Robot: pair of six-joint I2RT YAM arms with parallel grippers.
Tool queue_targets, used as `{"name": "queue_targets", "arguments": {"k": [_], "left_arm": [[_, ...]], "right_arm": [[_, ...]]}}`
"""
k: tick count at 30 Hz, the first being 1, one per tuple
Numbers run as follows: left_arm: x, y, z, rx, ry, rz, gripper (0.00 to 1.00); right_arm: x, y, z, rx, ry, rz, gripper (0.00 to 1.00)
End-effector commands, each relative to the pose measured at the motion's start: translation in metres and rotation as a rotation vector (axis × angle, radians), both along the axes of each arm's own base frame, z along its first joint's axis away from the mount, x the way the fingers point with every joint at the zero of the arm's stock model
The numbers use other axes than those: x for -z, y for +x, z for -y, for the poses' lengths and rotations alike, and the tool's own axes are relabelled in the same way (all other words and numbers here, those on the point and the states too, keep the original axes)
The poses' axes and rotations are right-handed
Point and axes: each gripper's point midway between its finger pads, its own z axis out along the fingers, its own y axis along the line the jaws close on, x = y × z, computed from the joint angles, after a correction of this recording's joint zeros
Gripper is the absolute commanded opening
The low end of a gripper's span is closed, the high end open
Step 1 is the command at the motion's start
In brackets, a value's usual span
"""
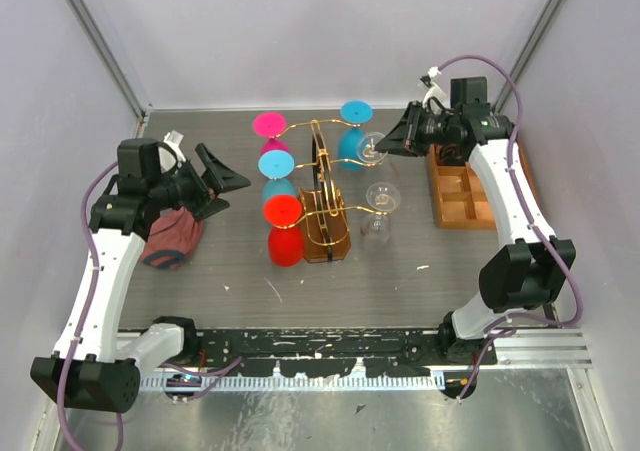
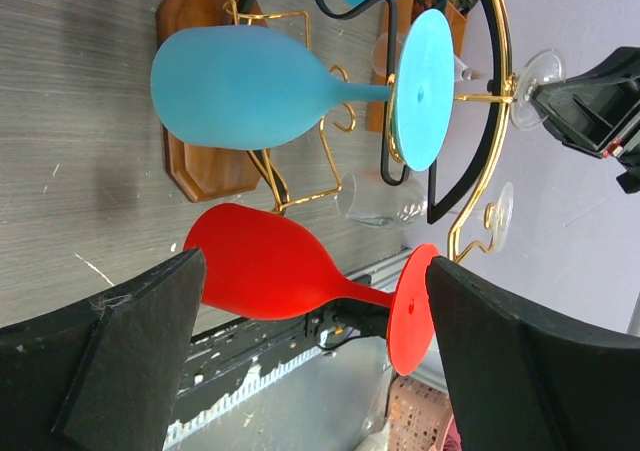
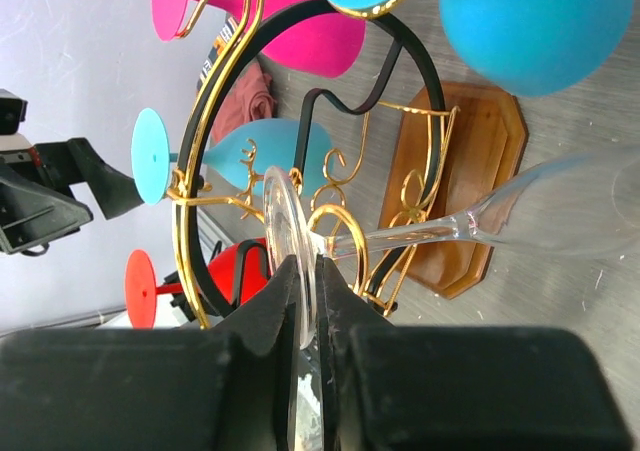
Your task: Take the wine glass off the wine glass rack
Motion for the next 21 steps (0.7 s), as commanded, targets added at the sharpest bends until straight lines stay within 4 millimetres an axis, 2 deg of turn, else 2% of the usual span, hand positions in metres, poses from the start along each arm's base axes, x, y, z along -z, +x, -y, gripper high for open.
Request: {"name": "queue_targets", "arguments": {"k": [1,9,12,16,21], "left_arm": [[-0.005,-0.006,0.002,0.017,-0.006,0.001,0.98],[0.016,-0.009,-0.003,0.000,0.031,-0.077,0.99],[0.018,-0.009,-0.003,0.000,0.033,-0.088,0.99],[0.018,-0.009,-0.003,-0.001,0.032,-0.085,0.99],[0.016,-0.010,-0.004,0.003,0.041,-0.085,0.99]], "right_arm": [[-0.045,-0.016,0.009,0.005,0.029,0.122,0.08],[-0.044,-0.039,0.004,-0.051,0.063,0.088,0.06],[-0.042,-0.045,0.001,-0.072,0.079,0.071,0.04],[-0.035,-0.046,-0.007,-0.091,0.106,0.034,0.01],[-0.044,-0.039,-0.026,-0.139,0.172,0.058,0.01]]}}
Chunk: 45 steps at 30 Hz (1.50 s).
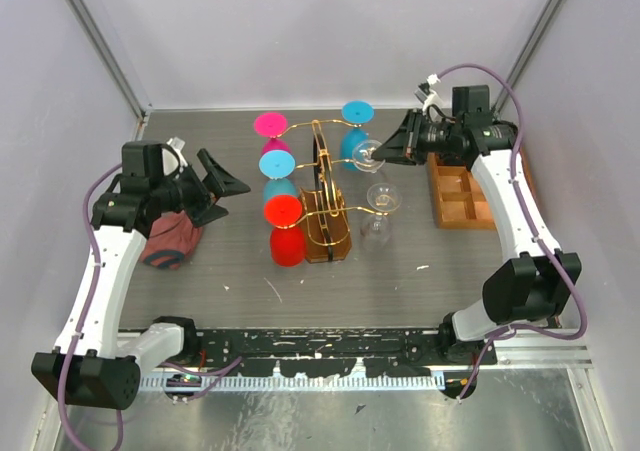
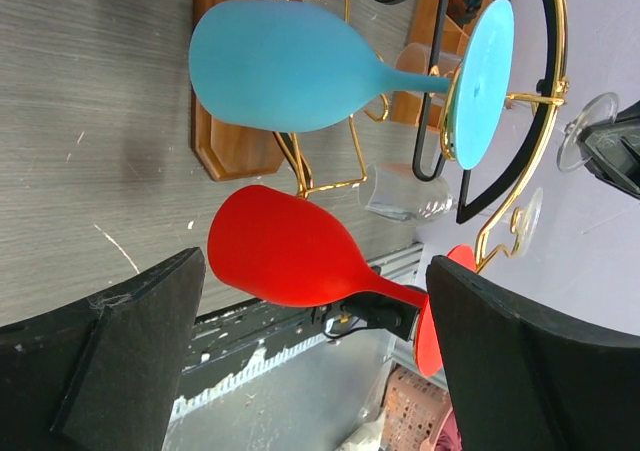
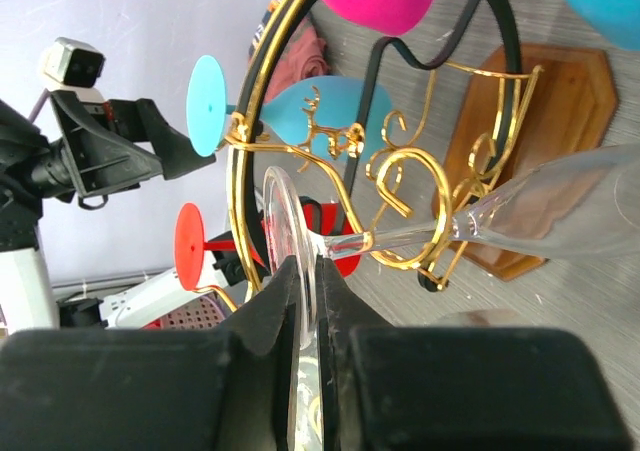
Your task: Take the wine glass off the wine glass rack
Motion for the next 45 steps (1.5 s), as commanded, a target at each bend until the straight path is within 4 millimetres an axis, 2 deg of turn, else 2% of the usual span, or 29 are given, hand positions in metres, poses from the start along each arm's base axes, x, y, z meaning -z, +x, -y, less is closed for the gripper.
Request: {"name": "queue_targets", "arguments": {"k": [1,5,11,13,17,22,28,33,35,39,40,42,43,45], "left_arm": [[-0.001,-0.005,0.000,0.019,0.011,-0.003,0.99],[0.000,-0.007,0.000,0.021,0.013,-0.004,0.99],[0.004,-0.011,0.000,0.030,0.018,-0.017,0.99],[0.005,-0.013,-0.001,0.035,0.025,-0.022,0.98],[0.008,-0.016,-0.001,0.041,0.033,-0.027,0.98],[0.012,-0.017,-0.004,0.045,0.058,-0.035,0.98],[0.012,-0.015,-0.004,0.042,0.054,-0.032,0.98],[0.013,-0.017,-0.006,0.044,0.071,-0.028,0.98],[0.009,-0.018,-0.009,0.043,0.091,-0.011,0.98],[-0.014,-0.016,-0.019,0.032,0.161,0.053,0.98],[-0.021,-0.016,-0.019,0.038,0.170,0.067,0.98],[-0.034,-0.015,-0.021,0.042,0.182,0.090,0.98],[-0.039,-0.016,-0.021,0.043,0.183,0.101,0.98],[-0.051,-0.015,-0.019,0.048,0.173,0.127,0.98]], "right_arm": [[-0.033,-0.001,-0.023,-0.077,0.106,0.089,0.01],[-0.041,0.012,-0.034,-0.094,0.159,0.093,0.01],[-0.035,0.037,-0.031,-0.035,0.124,0.084,0.01],[-0.028,0.045,-0.022,0.008,0.101,0.069,0.01],[-0.017,0.058,0.010,0.098,0.102,0.031,0.01],[-0.025,0.067,0.053,0.187,0.107,0.058,0.01],[-0.045,0.079,0.075,0.250,-0.054,0.176,0.01],[-0.042,0.095,0.092,0.313,-0.175,0.228,0.01],[-0.043,0.101,0.093,0.317,-0.220,0.262,0.01],[-0.069,0.106,0.081,0.301,-0.386,0.470,0.01],[-0.080,0.104,0.067,0.280,-0.416,0.553,0.01],[-0.107,0.094,0.049,0.271,-0.478,0.745,0.01],[-0.127,0.079,0.042,0.267,-0.493,0.854,0.01],[-0.151,0.057,0.025,0.230,-0.504,1.043,0.01]]}}
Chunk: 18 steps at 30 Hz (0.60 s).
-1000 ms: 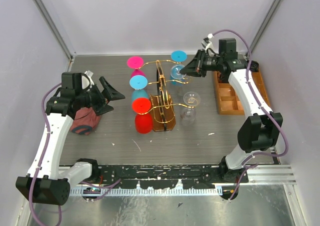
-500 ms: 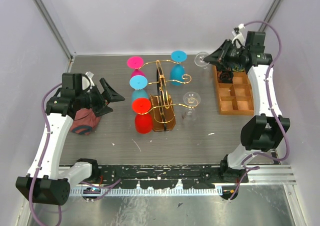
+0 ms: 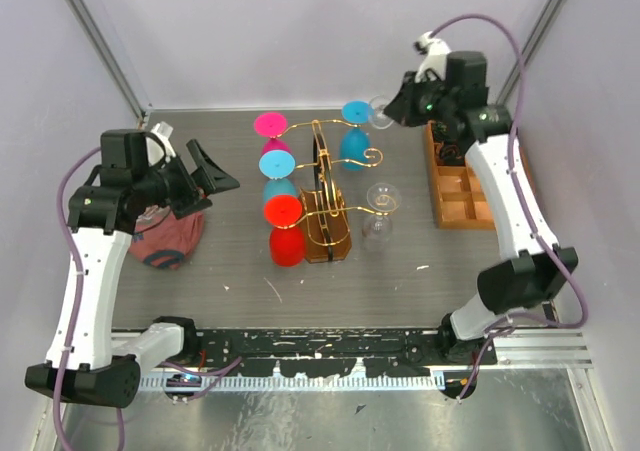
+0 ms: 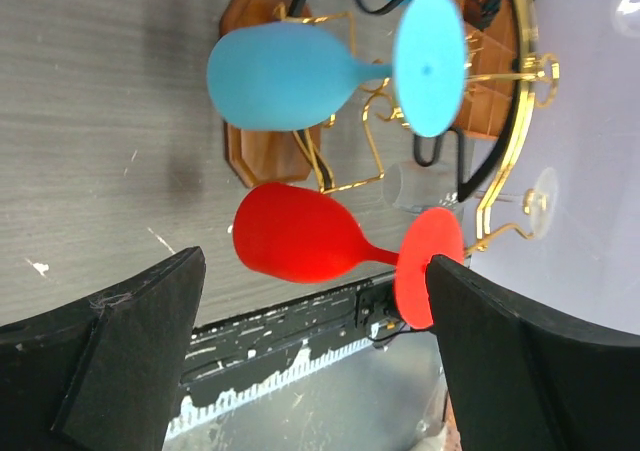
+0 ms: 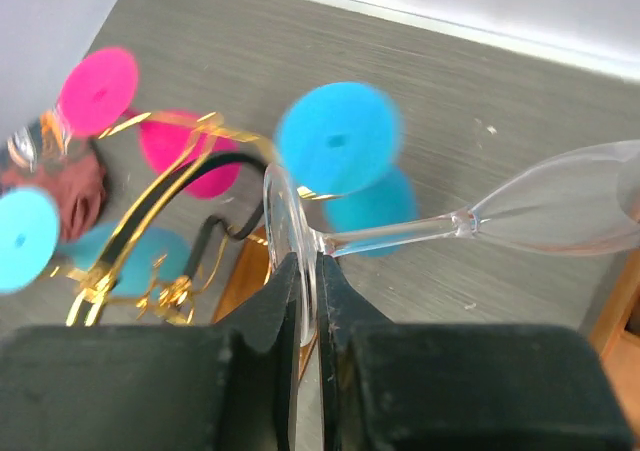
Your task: Take the wine glass off the wine glass rack
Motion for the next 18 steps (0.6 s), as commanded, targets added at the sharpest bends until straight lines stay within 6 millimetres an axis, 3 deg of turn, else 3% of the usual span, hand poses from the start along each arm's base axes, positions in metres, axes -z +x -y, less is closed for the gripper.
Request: {"name": "queue_targets", "arguments": {"k": [1,7,11,18], "left_arm": [[-0.027,-0.004,0.000,0.031,0.018,0.063,0.98],[-0.065,0.005,0.017,0.108,-0.076,0.177,0.98],[-0.094,0.006,0.034,0.177,-0.185,0.257,0.98],[-0.136,0.012,0.049,0.207,-0.353,0.315,0.98]], "right_arm": [[-0.119,-0.052,-0.025,-0.098,-0.172,0.603,0.01],[-0.153,-0.141,-0.077,-0.471,-0.142,0.868,0.01],[-0.162,-0.193,-0.101,-0.704,-0.069,0.910,0.01],[-0.157,-0.242,-0.141,-0.910,0.031,0.837,0.01]]}}
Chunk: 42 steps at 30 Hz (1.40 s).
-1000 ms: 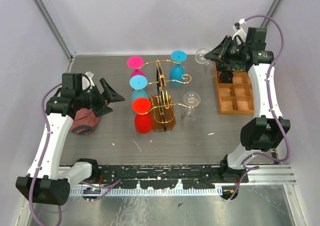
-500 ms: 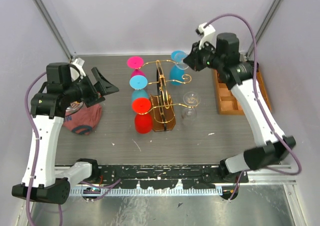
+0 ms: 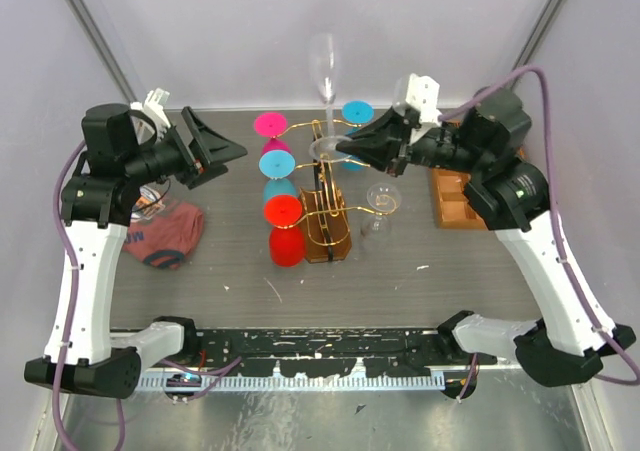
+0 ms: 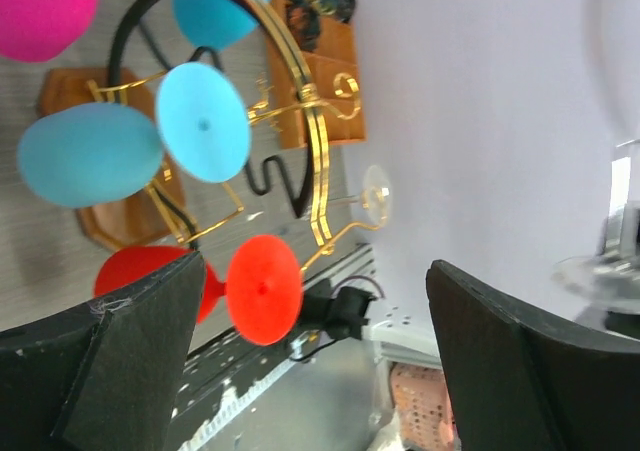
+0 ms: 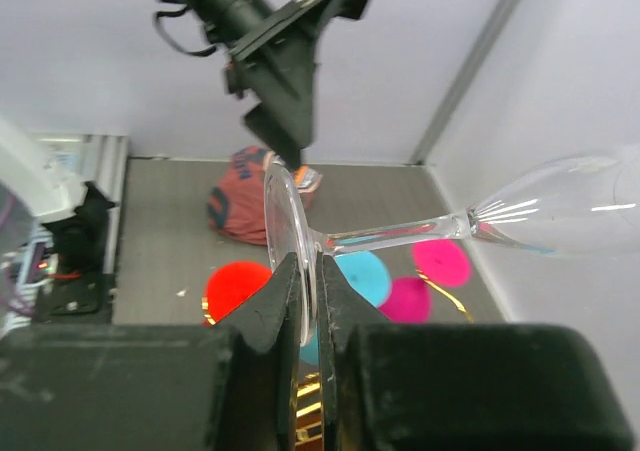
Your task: Take the wine glass off the wine glass rack
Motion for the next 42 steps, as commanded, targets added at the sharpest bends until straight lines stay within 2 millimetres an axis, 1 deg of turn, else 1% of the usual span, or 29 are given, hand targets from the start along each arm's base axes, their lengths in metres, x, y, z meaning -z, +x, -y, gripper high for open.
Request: {"name": "queue_targets", "arguments": {"k": [1,3,4,8,11,13,20,25,28,34,42], "left_arm": [[-0.052,-0.001,0.017,0.072,-0.162,0.085,0.98],[-0.053,0.004,0.017,0.037,-0.199,0.041,0.98],[-0.055,0.006,0.018,0.016,-0.244,0.010,0.99],[-0.064,0.010,0.022,0.002,-0.376,-0.023,0.99],[-0.060,0.011,0.023,-0.005,-0.376,-0.076,0.99],[-0.050,0.014,0.023,-0.011,-0.363,-0.128,1.00],[-0.035,0.016,0.025,-0.007,-0.357,-0.220,1.00],[-0.023,0.016,0.026,0.000,-0.342,-0.261,1.00],[-0.023,0.017,0.027,0.010,-0.345,-0.261,0.99],[-0.028,0.016,0.032,0.039,-0.352,-0.255,0.99],[-0.025,0.015,0.040,0.068,-0.349,-0.273,0.97]], "right_arm": [[0.002,-0.029,-0.030,-0.134,-0.030,0.014,0.01],[0.014,-0.033,-0.042,-0.125,-0.078,0.023,0.01],[0.020,-0.035,-0.048,-0.128,-0.105,0.023,0.01],[0.039,-0.043,-0.070,-0.135,-0.190,0.007,0.01],[0.043,-0.050,-0.081,-0.151,-0.214,0.023,0.01],[0.042,-0.055,-0.087,-0.169,-0.211,0.031,0.01],[0.047,-0.061,-0.101,-0.204,-0.220,0.029,0.01],[0.046,-0.067,-0.107,-0.231,-0.221,0.036,0.01],[0.050,-0.070,-0.110,-0.246,-0.238,0.033,0.01],[0.057,-0.069,-0.116,-0.247,-0.257,0.024,0.01],[0.058,-0.071,-0.124,-0.258,-0.266,0.025,0.01]]}}
